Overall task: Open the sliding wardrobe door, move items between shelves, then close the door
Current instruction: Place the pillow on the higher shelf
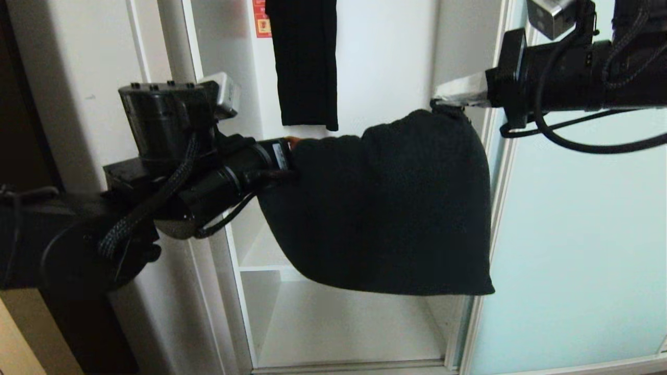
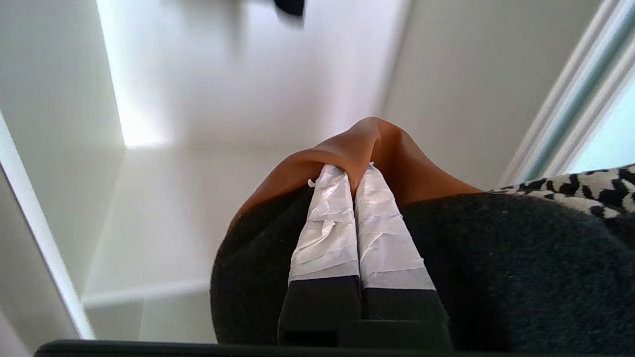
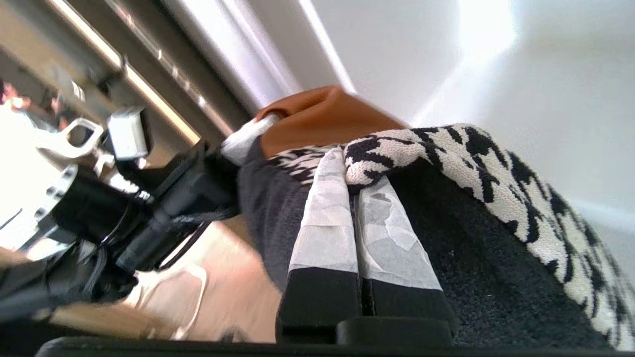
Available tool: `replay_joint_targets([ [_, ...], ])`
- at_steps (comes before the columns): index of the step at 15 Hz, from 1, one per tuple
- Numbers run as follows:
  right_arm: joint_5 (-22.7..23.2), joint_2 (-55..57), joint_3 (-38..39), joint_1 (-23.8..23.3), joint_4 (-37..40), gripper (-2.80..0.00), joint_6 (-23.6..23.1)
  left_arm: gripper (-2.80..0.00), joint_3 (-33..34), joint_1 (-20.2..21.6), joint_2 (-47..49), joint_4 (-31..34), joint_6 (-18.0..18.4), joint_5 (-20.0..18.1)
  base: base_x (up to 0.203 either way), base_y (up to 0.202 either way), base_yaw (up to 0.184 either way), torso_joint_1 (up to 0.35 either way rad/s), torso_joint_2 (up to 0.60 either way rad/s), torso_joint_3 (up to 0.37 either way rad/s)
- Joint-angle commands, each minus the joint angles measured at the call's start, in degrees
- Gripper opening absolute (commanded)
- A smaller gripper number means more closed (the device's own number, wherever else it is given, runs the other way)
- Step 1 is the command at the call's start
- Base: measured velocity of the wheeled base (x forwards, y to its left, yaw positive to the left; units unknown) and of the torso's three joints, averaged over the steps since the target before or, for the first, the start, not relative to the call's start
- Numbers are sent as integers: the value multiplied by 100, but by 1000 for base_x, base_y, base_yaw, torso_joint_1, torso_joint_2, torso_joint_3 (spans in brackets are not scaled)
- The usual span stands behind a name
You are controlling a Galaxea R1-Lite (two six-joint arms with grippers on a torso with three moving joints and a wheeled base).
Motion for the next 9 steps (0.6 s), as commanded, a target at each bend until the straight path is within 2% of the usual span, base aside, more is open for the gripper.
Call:
replay_joint_targets([
  [1,21,837,-887,-236,34,-280,-86,-280,-828,278,585,61,-1,12,0,0,0,0,0,0],
  [3,22,1279,-910,-330,-460,-280,-359,-280,-1308,527,1133,63,9,16,0,0,0,0,0,0],
  [5,20,1682,-906,-390,-775,-280,-440,-280,-1630,784,1715,-56,11,15,0,0,0,0,0,0],
  [9,19,2521,-909,-478,-1505,-280,-450,-280,-1929,1265,2711,-836,98,5,0,0,0,0,0,0],
])
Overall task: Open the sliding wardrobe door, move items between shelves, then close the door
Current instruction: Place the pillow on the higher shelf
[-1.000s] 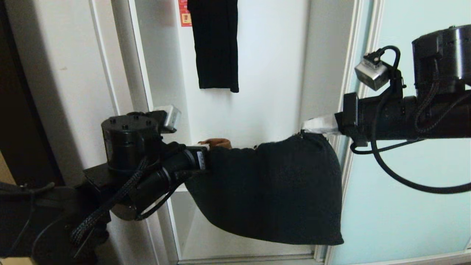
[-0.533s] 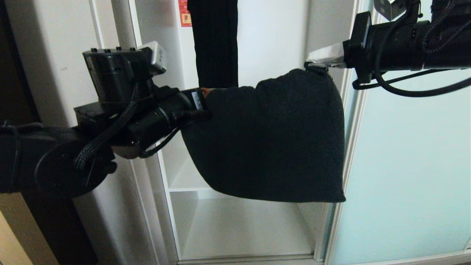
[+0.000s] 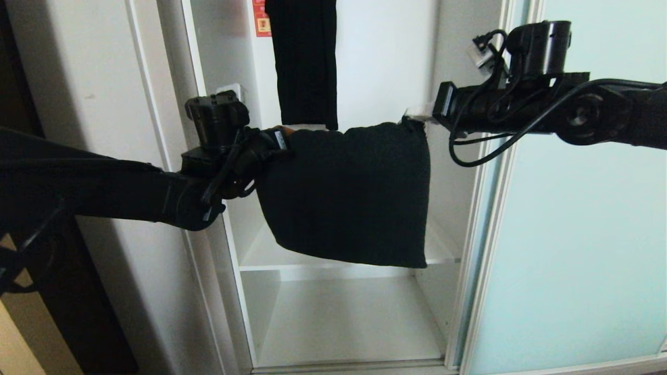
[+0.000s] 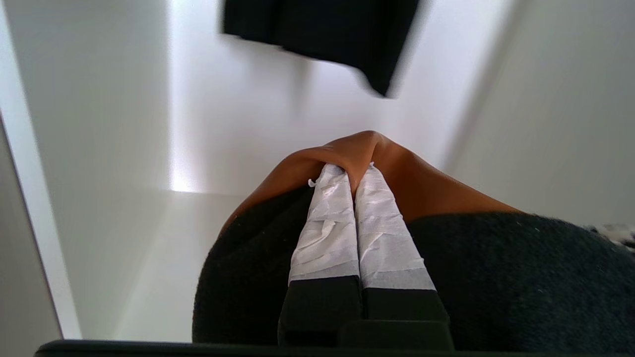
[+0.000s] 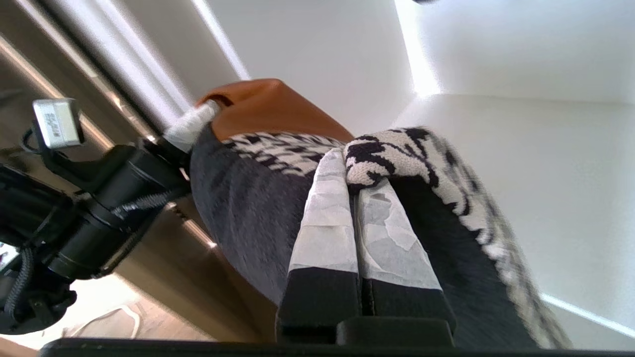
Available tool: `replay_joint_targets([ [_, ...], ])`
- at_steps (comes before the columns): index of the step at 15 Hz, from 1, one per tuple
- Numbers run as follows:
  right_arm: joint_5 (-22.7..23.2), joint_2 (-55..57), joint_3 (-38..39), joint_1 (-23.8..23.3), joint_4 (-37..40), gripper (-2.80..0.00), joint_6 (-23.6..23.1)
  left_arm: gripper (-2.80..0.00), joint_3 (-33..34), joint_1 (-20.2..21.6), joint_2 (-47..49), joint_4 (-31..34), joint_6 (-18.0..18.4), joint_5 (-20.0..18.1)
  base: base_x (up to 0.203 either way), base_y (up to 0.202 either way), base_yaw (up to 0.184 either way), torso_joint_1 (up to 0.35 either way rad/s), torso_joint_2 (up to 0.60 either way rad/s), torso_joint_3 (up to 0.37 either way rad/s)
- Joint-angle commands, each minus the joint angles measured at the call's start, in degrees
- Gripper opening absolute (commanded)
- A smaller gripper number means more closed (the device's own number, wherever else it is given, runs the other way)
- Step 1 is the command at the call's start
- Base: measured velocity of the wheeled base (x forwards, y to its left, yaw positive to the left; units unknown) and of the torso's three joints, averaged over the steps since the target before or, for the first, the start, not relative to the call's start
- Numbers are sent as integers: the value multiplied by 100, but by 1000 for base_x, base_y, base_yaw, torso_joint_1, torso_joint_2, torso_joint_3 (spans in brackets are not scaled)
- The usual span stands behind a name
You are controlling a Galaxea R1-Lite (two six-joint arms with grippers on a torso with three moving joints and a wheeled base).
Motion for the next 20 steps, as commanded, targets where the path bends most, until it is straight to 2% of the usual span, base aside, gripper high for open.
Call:
replay_joint_targets([
  [1,16,701,-8,-27,-389,-280,6,-280,-236,268,817,-311,41,8,0,0,0,0,0,0],
  [3,16,989,-8,-57,-956,-280,2,-280,-741,389,1228,-373,57,9,0,0,0,0,0,0],
  [7,16,1431,-8,-219,-1576,-280,-72,-280,-1736,515,2158,-398,72,21,0,0,0,0,0,0],
  [12,24,1751,-8,-415,-1990,-280,-67,-280,-2587,524,2979,-388,316,18,0,0,0,0,0,0],
  [17,34,1637,47,-488,-1920,-280,-1,-280,-2463,425,2942,-288,329,-4,0,0,0,0,0,0],
  [20,40,1414,234,-489,-1870,-280,22,-280,-1814,390,2469,-303,223,-11,0,0,0,0,0,0],
])
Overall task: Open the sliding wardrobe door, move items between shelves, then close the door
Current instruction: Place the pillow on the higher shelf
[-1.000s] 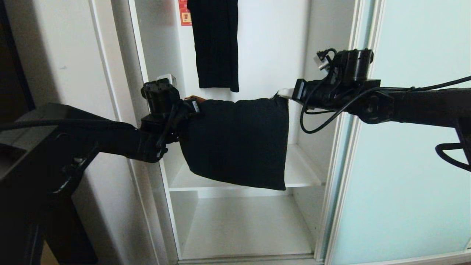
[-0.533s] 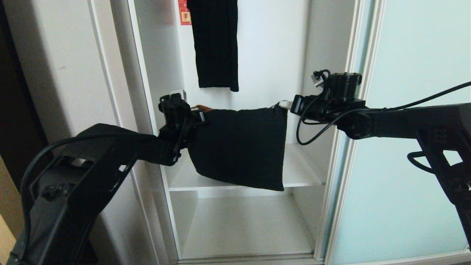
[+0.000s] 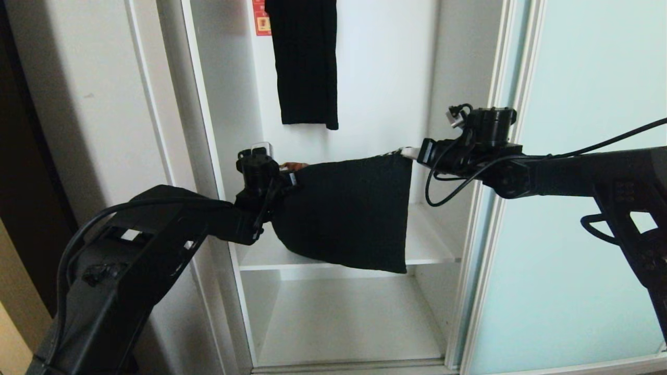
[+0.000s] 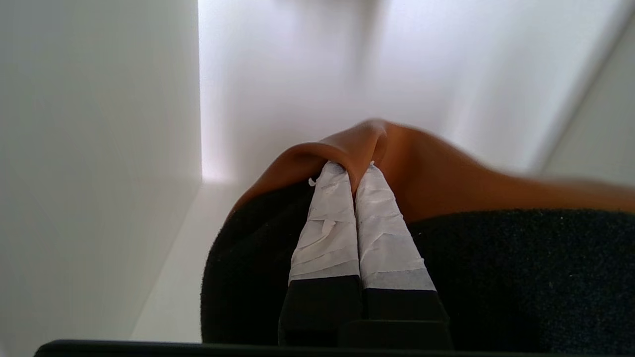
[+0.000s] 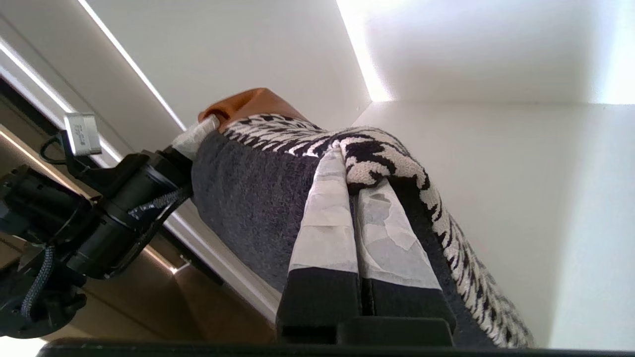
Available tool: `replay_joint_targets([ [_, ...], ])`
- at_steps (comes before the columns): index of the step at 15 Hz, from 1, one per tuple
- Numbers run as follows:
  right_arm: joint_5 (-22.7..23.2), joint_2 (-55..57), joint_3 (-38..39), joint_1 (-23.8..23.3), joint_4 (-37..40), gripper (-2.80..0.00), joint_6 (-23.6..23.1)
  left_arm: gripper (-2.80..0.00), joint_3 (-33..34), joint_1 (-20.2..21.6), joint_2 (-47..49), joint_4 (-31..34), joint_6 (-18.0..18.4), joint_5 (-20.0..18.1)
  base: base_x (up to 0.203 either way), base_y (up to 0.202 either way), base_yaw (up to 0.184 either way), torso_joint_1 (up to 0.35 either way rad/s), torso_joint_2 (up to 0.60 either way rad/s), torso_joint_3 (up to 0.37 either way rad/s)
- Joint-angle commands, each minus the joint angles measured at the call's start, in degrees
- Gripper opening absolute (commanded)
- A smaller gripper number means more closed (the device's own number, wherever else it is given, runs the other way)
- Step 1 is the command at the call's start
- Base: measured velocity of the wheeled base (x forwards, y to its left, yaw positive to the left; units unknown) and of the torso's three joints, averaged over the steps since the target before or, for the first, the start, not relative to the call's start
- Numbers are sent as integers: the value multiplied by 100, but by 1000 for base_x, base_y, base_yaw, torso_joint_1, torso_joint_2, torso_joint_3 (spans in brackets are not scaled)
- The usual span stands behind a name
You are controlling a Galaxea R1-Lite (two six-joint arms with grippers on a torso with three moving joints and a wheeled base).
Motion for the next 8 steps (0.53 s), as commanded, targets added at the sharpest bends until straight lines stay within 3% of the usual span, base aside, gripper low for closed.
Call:
replay_joint_targets([
  [1,32,-327,224,2,56,-280,5,-280,646,-47,-562,-5,-59,-22,0,0,0,0,0,0],
  [4,75,-544,476,89,332,-280,-6,-280,1656,-66,-1123,36,-85,-295,0,0,0,0,0,0],
  [8,94,-698,1073,181,472,-280,-21,-280,2777,-8,-1683,294,-90,-1263,0,0,0,0,0,0],
])
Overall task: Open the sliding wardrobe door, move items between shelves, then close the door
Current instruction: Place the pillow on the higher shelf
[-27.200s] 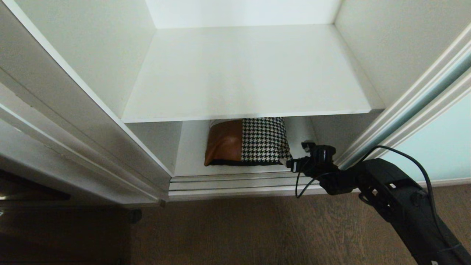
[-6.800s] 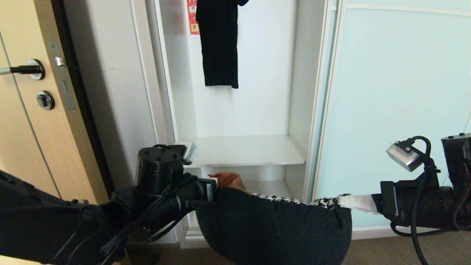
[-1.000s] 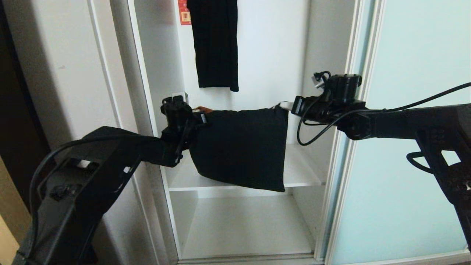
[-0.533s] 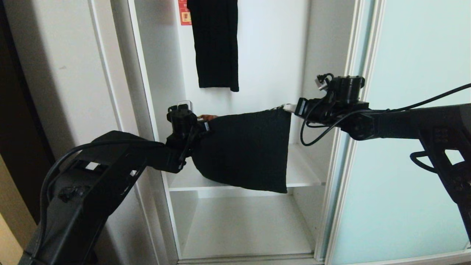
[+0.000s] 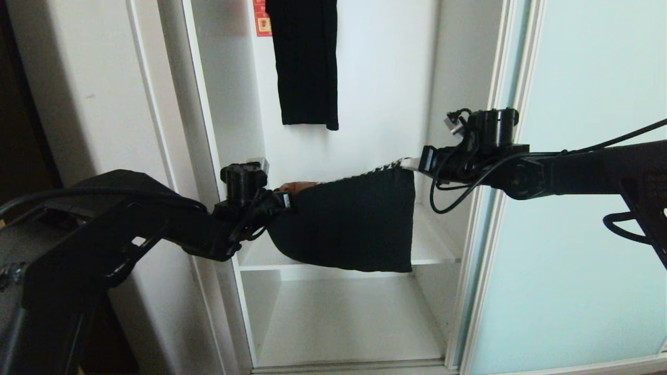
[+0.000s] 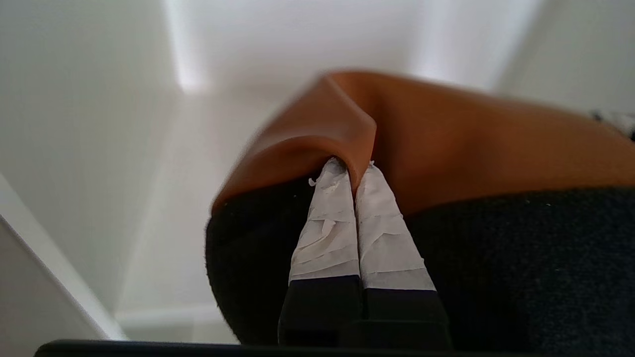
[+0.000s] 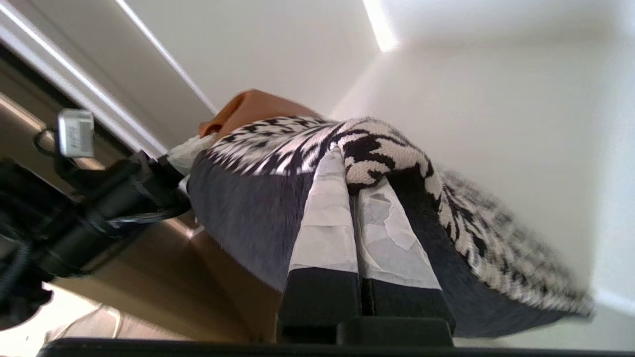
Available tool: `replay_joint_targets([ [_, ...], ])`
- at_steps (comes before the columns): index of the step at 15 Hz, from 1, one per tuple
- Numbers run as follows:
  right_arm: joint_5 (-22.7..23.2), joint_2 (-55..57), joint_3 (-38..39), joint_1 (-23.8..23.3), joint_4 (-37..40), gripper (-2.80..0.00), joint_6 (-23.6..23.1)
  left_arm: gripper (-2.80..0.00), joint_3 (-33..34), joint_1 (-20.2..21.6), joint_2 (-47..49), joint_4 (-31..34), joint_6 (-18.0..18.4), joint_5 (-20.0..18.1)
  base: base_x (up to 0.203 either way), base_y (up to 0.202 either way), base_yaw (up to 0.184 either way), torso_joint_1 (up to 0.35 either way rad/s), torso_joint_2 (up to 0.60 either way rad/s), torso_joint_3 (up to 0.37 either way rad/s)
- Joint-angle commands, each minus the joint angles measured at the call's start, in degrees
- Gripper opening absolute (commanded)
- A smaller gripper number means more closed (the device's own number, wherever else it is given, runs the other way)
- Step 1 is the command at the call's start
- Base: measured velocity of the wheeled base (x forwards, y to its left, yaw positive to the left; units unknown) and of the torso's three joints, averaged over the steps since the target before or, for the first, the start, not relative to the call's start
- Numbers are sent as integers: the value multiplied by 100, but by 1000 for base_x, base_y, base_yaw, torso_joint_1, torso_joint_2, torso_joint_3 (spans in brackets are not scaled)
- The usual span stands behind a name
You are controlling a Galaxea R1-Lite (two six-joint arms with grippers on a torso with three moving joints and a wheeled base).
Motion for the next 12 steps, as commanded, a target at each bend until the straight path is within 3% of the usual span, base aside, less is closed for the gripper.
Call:
replay_joint_targets([
  [1,36,-159,455,73,-11,-280,7,-280,438,51,-365,282,-8,-370,0,0,0,0,0,0],
  [6,64,152,736,76,8,-280,10,-280,241,127,-107,1028,12,-504,0,0,0,0,0,0],
  [10,64,374,667,44,-9,-280,7,-280,-521,343,320,1301,-51,-503,0,0,0,0,0,0],
  [12,69,294,629,4,-57,-280,7,-280,-822,403,365,1256,-451,-477,0,0,0,0,0,0],
])
